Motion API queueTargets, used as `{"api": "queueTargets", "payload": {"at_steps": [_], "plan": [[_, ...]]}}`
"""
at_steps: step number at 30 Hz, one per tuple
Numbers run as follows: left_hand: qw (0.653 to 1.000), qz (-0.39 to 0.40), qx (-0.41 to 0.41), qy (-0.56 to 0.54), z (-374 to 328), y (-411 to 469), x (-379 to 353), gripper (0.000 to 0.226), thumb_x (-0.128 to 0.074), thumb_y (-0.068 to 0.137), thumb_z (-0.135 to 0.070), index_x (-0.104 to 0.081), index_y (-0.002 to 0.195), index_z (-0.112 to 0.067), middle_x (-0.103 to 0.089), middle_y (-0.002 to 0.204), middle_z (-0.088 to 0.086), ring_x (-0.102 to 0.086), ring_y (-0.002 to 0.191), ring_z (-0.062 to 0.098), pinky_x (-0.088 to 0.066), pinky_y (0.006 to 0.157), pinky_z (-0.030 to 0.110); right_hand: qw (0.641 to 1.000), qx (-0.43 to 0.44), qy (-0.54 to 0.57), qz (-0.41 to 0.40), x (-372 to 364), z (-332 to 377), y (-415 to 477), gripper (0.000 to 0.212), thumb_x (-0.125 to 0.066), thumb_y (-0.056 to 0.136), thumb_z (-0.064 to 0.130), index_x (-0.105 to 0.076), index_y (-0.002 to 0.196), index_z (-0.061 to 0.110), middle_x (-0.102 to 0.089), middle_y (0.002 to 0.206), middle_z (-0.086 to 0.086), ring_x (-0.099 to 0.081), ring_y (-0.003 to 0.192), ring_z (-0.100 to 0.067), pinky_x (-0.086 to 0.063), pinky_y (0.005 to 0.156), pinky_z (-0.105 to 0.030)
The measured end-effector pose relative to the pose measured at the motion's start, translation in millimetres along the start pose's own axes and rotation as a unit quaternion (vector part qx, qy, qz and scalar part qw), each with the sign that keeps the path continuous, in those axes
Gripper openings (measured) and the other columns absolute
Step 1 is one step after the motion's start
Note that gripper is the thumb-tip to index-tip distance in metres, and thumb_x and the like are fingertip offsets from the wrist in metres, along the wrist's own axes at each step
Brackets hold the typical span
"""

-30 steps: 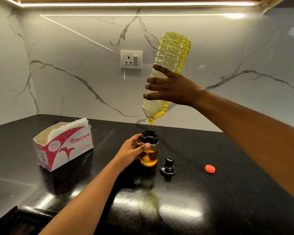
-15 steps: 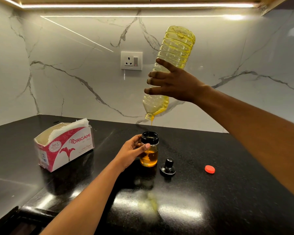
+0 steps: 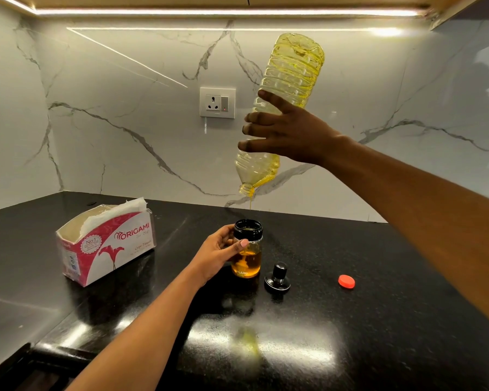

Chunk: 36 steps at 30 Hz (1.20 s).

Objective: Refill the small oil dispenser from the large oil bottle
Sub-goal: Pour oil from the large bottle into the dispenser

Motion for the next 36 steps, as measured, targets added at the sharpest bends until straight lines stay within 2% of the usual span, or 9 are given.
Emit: {"api": "queueTargets", "payload": {"at_steps": [11, 27, 32, 36], "plan": [[1.0, 0.001, -0.001, -0.006, -0.5, -0.1, -0.7, 0.069, -0.07, 0.074, -0.038, -0.047, 0.135, -0.017, -0.068, 0.113, 0.012, -0.065, 0.107, 0.019, -0.052, 0.094, 0.037, 1.0, 0.003, -0.001, 0.005, -1.9, 2.2, -1.2, 0.067, -0.074, 0.072, 0.003, -0.045, 0.129, 0.022, -0.062, 0.12, -0.009, -0.054, 0.119, -0.03, -0.024, 0.108, -0.057], [1.0, 0.007, 0.004, -0.006, 2.1, 1.2, 0.0, 0.069, -0.07, 0.076, -0.037, -0.045, 0.137, -0.017, -0.068, 0.115, 0.008, -0.065, 0.108, 0.016, -0.051, 0.095, 0.039, 0.999, 0.023, -0.018, 0.024, -2.6, 6.4, 0.2, 0.068, -0.075, 0.07, 0.005, -0.049, 0.131, 0.023, -0.062, 0.121, -0.009, -0.054, 0.12, -0.03, -0.022, 0.109, -0.056], [1.0, 0.003, -0.003, 0.0, 2.9, 1.5, 0.7, 0.081, -0.076, 0.068, -0.052, -0.046, 0.135, -0.019, -0.067, 0.114, 0.01, -0.065, 0.107, 0.019, -0.053, 0.092, 0.038, 1.0, 0.017, -0.016, 0.015, -2.0, 6.6, 0.6, 0.068, -0.075, 0.07, 0.004, -0.049, 0.13, 0.022, -0.061, 0.121, -0.009, -0.054, 0.119, -0.03, -0.024, 0.108, -0.056], [1.0, 0.004, -0.006, 0.0, 2.5, 1.7, 0.4, 0.076, -0.076, 0.07, -0.05, -0.048, 0.134, -0.019, -0.067, 0.114, 0.012, -0.065, 0.107, 0.019, -0.053, 0.092, 0.037, 1.0, 0.015, -0.016, 0.011, -2.0, 6.8, 0.5, 0.067, -0.075, 0.069, 0.004, -0.05, 0.129, 0.022, -0.062, 0.12, -0.01, -0.055, 0.119, -0.03, -0.025, 0.108, -0.056]]}}
Point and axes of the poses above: each hand's wrist, its own y-axis towards the middle knuckle, its own x-axis out of the back of the hand, z = x × y, the point moved 5 cm from there along y, towards the middle knuckle
